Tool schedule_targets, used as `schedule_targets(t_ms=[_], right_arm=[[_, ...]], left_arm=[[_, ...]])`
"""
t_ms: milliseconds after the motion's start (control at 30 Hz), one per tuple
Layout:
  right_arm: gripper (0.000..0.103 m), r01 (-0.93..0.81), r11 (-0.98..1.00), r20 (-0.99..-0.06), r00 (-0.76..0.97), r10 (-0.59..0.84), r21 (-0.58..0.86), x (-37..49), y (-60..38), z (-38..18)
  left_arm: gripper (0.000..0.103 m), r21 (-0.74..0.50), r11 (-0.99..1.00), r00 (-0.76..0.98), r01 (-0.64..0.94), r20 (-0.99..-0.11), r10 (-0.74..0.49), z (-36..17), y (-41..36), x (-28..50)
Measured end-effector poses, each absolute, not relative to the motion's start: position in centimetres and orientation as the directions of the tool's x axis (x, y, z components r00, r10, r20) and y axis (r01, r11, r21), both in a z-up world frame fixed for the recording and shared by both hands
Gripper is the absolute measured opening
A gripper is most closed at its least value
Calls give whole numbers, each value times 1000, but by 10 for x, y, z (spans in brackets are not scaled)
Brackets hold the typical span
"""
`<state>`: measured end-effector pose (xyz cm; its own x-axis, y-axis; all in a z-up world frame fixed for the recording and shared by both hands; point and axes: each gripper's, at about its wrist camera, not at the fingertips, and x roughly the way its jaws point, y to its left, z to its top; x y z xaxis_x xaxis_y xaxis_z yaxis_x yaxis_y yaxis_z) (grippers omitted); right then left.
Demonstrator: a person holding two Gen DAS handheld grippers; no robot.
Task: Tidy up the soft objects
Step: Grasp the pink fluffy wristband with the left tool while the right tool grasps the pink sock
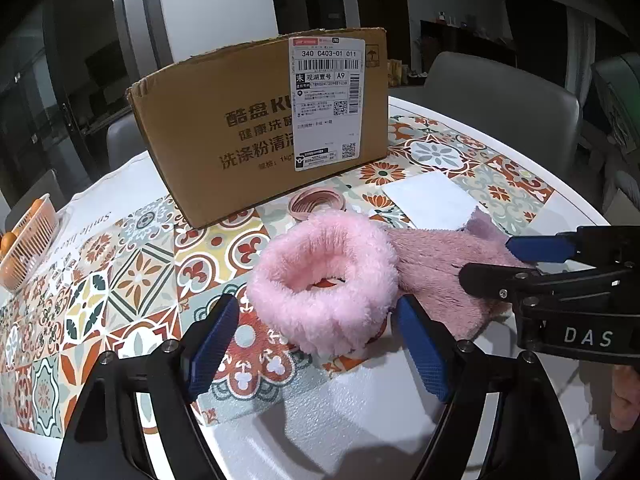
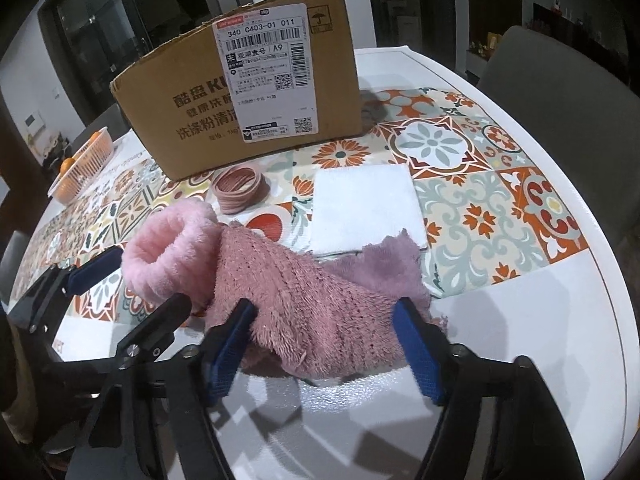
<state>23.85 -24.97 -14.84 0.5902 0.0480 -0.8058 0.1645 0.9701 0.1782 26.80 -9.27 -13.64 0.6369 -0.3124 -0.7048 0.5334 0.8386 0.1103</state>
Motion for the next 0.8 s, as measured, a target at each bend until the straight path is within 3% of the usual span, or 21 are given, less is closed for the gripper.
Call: schedule_targets(t_ms=[133,200,333,467,800], right_arm=[[49,166,971,-808,588,45,175,238,-250,-149],[38,154,972,-806,589,54,177,237,-249,-148],[28,142,973,-803,592,65,184,236,-247,-146],[23,134,972,-796,600,75,193,233,-245,-142],[20,120,970,-766,637,89,213,222,-246,-124]], left_arm=[[64,103,837,628,538,-711,-317,-139,-94,269],[55,102,839,631,535,-708,-316,-139,-94,269],[34,100,847,636,522,-708,-308,-136,-92,268],[29,81,861,637,502,-708,-305,-132,-89,264],[28,53,897,669,440,-685,-288,-113,-80,244]])
